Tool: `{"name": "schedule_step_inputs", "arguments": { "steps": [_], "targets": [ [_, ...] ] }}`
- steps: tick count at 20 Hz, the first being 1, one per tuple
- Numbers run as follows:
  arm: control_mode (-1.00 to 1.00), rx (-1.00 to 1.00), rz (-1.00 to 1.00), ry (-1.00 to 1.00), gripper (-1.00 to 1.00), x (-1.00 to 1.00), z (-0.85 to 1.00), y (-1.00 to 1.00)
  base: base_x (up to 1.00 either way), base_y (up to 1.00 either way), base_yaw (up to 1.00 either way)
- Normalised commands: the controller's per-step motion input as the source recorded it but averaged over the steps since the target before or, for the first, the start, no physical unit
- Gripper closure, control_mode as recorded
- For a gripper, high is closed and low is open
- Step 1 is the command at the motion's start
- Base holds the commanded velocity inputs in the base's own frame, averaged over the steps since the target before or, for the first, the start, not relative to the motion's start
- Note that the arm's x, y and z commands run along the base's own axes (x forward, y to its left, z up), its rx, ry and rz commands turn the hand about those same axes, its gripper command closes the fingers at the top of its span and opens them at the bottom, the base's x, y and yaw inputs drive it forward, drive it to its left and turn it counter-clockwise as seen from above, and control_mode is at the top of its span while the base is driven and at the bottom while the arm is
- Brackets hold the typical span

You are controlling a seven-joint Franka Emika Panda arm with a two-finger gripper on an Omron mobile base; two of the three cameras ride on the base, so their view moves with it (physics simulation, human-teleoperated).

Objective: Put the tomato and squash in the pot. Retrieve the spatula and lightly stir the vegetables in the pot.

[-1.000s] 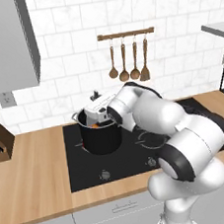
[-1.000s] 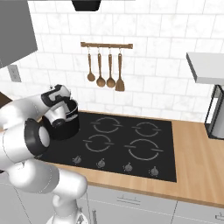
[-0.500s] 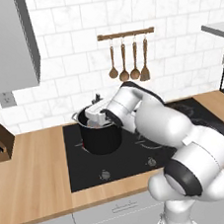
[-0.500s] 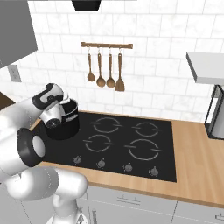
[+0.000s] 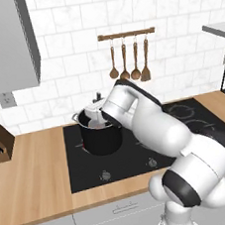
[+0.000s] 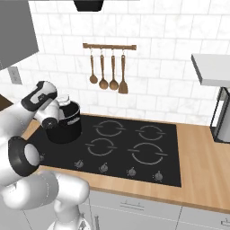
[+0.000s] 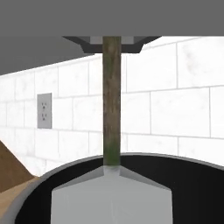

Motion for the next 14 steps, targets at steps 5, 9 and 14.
{"name": "schedule_step_inputs", "arguments": {
  "steps": [5, 9, 14],
  "targets": [
    [-1.0, 0.0, -0.01, 0.0, 1.0, 0.0, 0.11, -0.19, 0.0, 0.0, 0.0],
    [-1.0, 0.0, 0.0, -0.05, 1.0, 0.0, 0.0, -0.16, 0.0, 0.0, 0.0],
    [-1.0, -0.02, 0.0, -0.22, 1.0, 0.0, 0.0, -0.01, 0.0, 0.0, 0.0]
  ]
}}
